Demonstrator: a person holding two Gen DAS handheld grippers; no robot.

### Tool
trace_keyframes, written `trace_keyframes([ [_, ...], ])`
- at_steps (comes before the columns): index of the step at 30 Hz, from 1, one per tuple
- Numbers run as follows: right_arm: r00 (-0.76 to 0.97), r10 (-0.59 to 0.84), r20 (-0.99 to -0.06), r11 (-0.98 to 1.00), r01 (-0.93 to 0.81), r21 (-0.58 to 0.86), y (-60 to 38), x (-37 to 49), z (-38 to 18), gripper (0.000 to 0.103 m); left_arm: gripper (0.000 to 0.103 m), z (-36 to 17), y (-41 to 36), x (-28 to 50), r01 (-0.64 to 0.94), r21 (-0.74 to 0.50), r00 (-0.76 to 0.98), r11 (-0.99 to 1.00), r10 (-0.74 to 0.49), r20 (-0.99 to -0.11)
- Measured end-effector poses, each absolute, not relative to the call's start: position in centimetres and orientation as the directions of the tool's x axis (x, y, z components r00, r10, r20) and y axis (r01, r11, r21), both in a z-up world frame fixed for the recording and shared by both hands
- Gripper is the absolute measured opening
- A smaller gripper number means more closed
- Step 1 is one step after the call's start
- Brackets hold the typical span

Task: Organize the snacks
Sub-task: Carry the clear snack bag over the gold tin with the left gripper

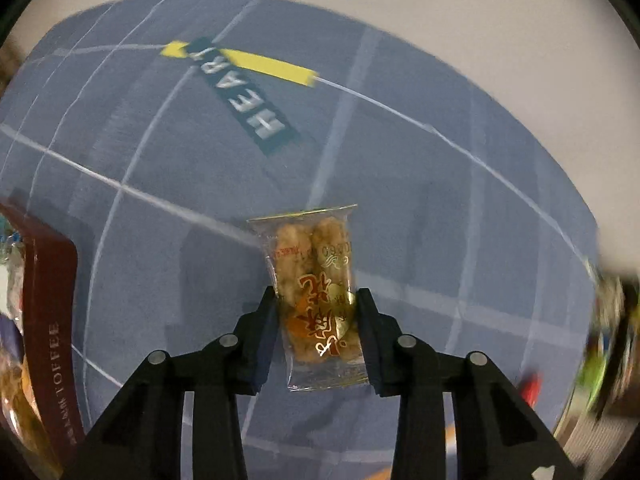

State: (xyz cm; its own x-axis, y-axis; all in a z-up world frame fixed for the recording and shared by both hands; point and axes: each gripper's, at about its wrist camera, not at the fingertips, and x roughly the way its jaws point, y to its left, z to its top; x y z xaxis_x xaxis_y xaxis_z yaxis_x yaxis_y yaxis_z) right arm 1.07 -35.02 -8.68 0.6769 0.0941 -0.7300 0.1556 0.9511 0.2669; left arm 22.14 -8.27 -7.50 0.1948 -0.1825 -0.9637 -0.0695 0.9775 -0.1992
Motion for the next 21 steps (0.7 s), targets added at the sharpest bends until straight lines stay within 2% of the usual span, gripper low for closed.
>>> trace_keyframes([
  [3, 0.675, 0.087, -0.733, 0.954, 0.157, 0.257, -34.8, 1.1, -8.7, 0.047, 0.034, -5.5, -8.0, 16.9, 0.079, -0.180, 0.272, 0.980, -0.195, -0.942],
  [9, 0.669, 0.070, -0.740, 0.959, 0.159, 0.234, -34.5, 1.3, -8.7, 0.047, 0.034, -2.6, -6.5, 8.8, 0.217, -0.132, 0.361, 0.967, -0.205, -0.910],
  [21, 0.655, 0.027, -0.755, 0.971, 0.163, 0.176, -34.0, 1.3, -8.6, 0.047, 0.034, -0.5, -2.7, 3.1, 0.204, -0.034, 0.456, 0.978, -0.126, -0.881],
])
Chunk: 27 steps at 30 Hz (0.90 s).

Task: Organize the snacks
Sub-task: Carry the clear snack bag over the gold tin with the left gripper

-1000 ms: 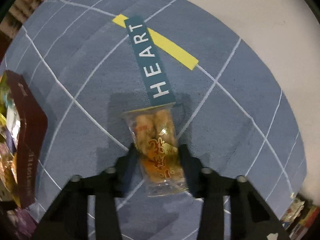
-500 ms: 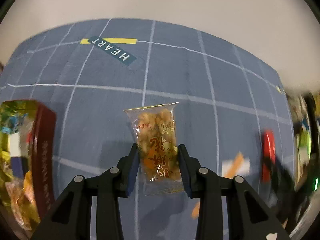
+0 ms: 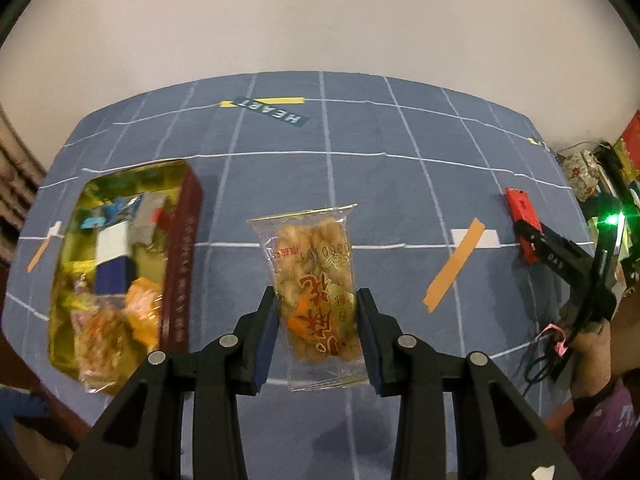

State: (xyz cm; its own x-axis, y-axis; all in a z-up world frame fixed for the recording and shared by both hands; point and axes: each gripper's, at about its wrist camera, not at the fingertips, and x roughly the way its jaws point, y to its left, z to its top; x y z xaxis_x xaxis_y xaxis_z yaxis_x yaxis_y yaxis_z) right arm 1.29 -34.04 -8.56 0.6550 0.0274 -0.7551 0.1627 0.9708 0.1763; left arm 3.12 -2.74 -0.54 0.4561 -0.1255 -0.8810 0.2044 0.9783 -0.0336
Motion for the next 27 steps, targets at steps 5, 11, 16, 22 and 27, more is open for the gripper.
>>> trace_keyframes([
  [5, 0.649, 0.010, -0.761, 0.975, 0.164, 0.152, -33.7, 1.4, -8.5, 0.047, 0.034, 0.1, -0.7, 1.7, 0.186, -0.006, 0.478, 0.982, -0.096, -0.873],
  [11, 0.643, -0.012, -0.766, 0.978, 0.166, 0.124, -33.3, 1.6, -8.6, 0.047, 0.034, 0.8, 1.3, 0.8, 0.166, 0.010, 0.501, 0.986, -0.076, -0.862],
  [16, 0.639, -0.024, -0.769, 0.980, 0.166, 0.107, -33.1, 1.6, -8.6, 0.048, 0.034, 1.2, 3.0, 0.5, 0.142, 0.021, 0.517, 0.990, -0.056, -0.854],
  [22, 0.635, -0.035, -0.772, 0.982, 0.165, 0.091, -32.9, 1.7, -8.7, 0.048, 0.034, 1.3, 5.4, 0.6, 0.104, 0.035, 0.525, 0.994, -0.025, -0.851],
  [27, 0.631, -0.049, -0.774, 0.983, 0.166, 0.073, -32.8, 1.8, -8.7, 0.048, 0.034, 1.2, 7.2, 0.8, 0.071, 0.050, 0.527, 0.996, 0.005, -0.850],
])
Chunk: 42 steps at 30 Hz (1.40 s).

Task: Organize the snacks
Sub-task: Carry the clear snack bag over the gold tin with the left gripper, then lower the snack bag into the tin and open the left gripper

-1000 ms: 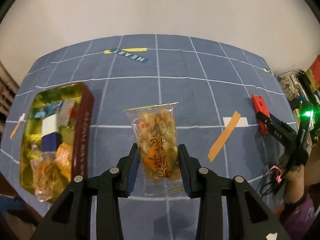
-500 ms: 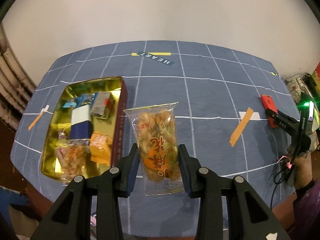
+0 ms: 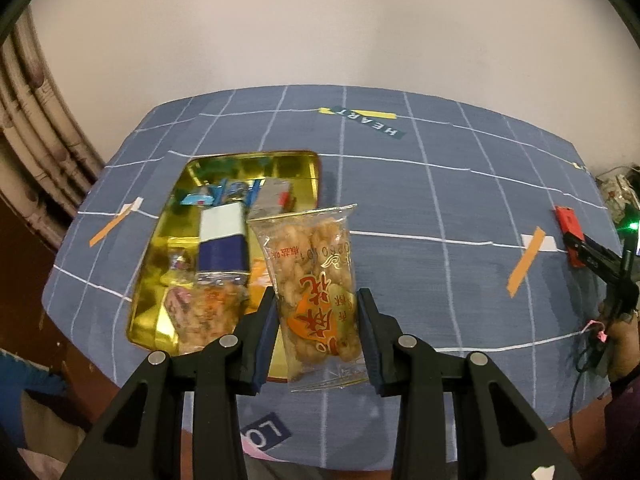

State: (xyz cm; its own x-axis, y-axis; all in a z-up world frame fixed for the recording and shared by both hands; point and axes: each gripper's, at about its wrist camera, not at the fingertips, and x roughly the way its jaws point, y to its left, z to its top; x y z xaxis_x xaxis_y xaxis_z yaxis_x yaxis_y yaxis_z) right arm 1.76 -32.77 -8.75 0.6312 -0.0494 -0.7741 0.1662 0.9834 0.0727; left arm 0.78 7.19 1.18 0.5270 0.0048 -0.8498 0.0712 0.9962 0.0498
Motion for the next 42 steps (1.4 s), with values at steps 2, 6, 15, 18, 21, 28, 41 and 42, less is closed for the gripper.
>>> trace_keyframes([
  [2, 0.630, -0.053, -0.775, 0.984, 0.166, 0.068, -32.7, 1.8, -8.7, 0.048, 0.034, 1.0, 8.0, 0.9, 0.056, 0.055, 0.524, 0.997, 0.018, -0.852],
  [6, 0.629, -0.055, -0.775, 0.984, 0.167, 0.065, -32.6, 1.8, -8.7, 0.048, 0.034, 0.7, 9.2, 1.2, 0.031, 0.056, 0.519, 0.998, 0.032, -0.854],
  [15, 0.627, -0.062, -0.776, 0.985, 0.166, 0.056, -32.6, 1.8, -8.7, 0.049, 0.034, 0.0, 12.3, 2.2, -0.033, 0.046, 0.495, 0.998, 0.056, -0.867],
  [18, 0.626, -0.064, -0.777, 0.985, 0.164, 0.051, -32.6, 1.8, -8.8, 0.049, 0.034, -0.1, 13.7, 2.6, -0.058, 0.034, 0.483, 0.998, 0.058, -0.874],
  [21, 0.626, -0.064, -0.777, 0.985, 0.164, 0.051, -32.6, 1.8, -8.7, 0.049, 0.034, -0.5, 15.5, 3.2, -0.089, 0.023, 0.467, 0.996, 0.062, -0.882],
  [28, 0.626, -0.064, -0.777, 0.985, 0.164, 0.051, -32.6, 1.8, -8.7, 0.049, 0.034, -1.0, 18.5, 4.5, -0.144, 0.040, 0.454, 0.989, 0.102, -0.885],
  [41, 0.623, -0.072, -0.779, 0.986, 0.161, 0.037, -32.4, 2.0, -8.8, 0.050, 0.034, -1.6, 17.0, 8.5, -0.080, 0.070, 0.451, 0.994, 0.099, -0.887],
  [42, 0.622, -0.073, -0.779, 0.986, 0.161, 0.036, -32.4, 2.0, -8.8, 0.050, 0.034, -1.7, 16.8, 8.8, -0.074, 0.069, 0.450, 0.995, 0.095, -0.888],
])
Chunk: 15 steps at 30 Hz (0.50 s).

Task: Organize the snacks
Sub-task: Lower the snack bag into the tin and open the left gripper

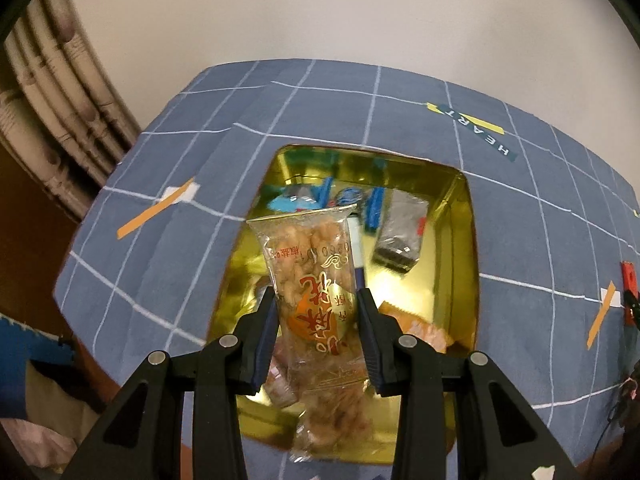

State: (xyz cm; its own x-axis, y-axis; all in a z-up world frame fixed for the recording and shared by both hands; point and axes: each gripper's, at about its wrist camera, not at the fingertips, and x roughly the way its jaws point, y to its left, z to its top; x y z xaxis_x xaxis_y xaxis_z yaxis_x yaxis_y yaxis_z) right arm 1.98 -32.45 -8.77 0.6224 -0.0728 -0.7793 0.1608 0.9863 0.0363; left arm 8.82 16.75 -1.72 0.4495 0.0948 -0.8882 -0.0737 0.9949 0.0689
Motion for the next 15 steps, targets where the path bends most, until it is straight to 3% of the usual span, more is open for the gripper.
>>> trace_keyframes([
  [15, 0.622, -0.074, -0.779, 0.986, 0.161, 0.035, -32.4, 2.0, -8.7, 0.050, 0.035, -3.8, 14.4, 13.4, -0.047, 0.008, 0.399, 0.999, 0.026, -0.917],
])
